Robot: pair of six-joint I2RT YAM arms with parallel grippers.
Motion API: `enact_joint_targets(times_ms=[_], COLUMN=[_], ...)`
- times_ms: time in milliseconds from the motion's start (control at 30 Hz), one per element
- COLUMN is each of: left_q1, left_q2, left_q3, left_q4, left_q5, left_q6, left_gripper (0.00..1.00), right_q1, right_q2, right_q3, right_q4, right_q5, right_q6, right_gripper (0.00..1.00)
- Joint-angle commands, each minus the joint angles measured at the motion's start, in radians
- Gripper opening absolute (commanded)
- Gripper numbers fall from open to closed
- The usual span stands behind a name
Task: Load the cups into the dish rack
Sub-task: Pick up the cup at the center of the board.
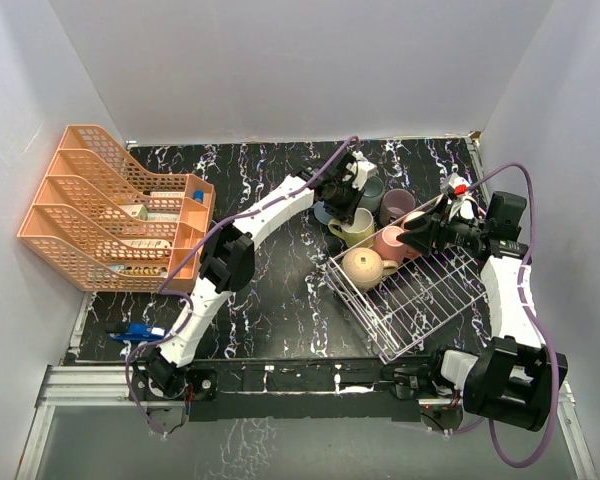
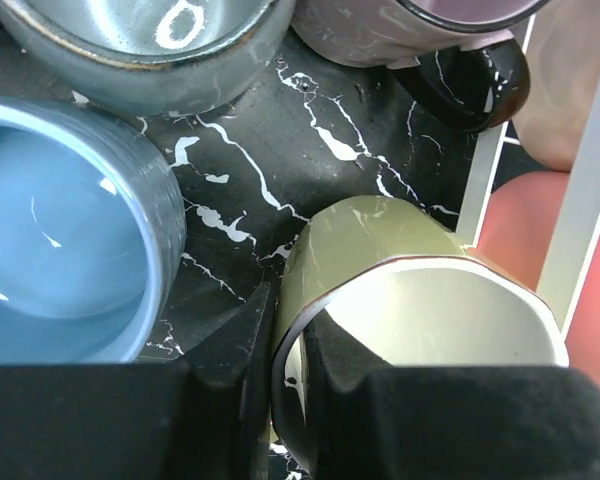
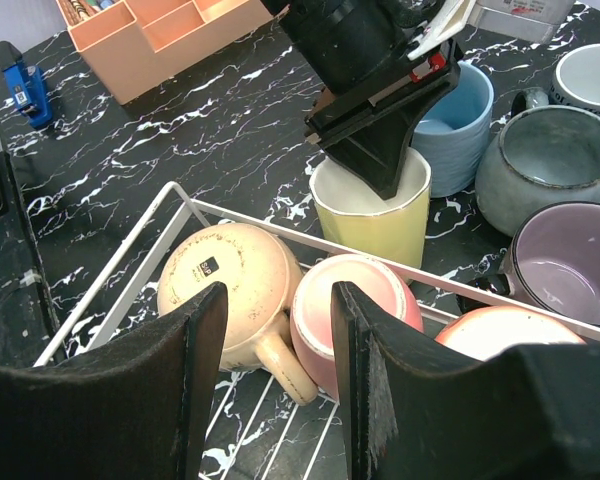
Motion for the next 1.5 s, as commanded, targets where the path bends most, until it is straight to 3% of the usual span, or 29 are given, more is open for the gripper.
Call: enact_joint_targets(times_ms=[0, 33, 233, 600, 867, 1100, 1233, 1333, 1467], left_q1=[-0.009, -0.009, 0.004, 0.124, 0.211, 0.246, 0.241, 0.234, 0.224], left_q2=[-0.021, -0.025, -0.133, -0.575, -0.907, -1.284, -1.547, -1.693, -1.756], left_q3=[0.057, 0.063, -0.027, -0.622, -1.016, -1.389, -1.640, -1.748, -1.813], left_q4=[-0.012, -0.011, 0.064, 0.584, 0.891, 1.134, 1.289, 1.329, 1.424], left_q5=[-0.014, -0.016, -0.035, 0.036, -0.028, -0.014, -0.107, -0.158, -0.147], left_q6=[0.005, 0.004, -0.044, -0.326, -0.521, -0.829, -1.052, -1.177, -1.330], left_gripper=[0.05, 0.00, 0.00, 0.00, 0.00, 0.00, 0.00, 0.00, 0.00], right_q1=[-0.007, -0.007, -0.007, -0.007, -0.007, -0.007, -0.009, -0.008, -0.003], right_q2=[-0.001, 0.000, 0.002, -0.004, -0.044, -0.074, -0.113, -0.142, -0.174], right_q3=[0.005, 0.004, 0.000, -0.025, -0.061, -0.071, -0.078, -0.067, -0.002], right_q4=[0.038, 0.038, 0.040, 0.062, 0.105, 0.105, 0.084, 0.012, -0.147], right_q5=[-0.018, -0.017, -0.029, -0.093, -0.154, -0.224, -0.279, -0.314, -0.397], right_q6=[0.009, 0.009, 0.011, 0.018, 0.021, 0.007, -0.045, -0.126, -0.248], right_gripper=[0.48, 0.48, 0.48, 0.50, 0.53, 0.54, 0.54, 0.54, 0.70])
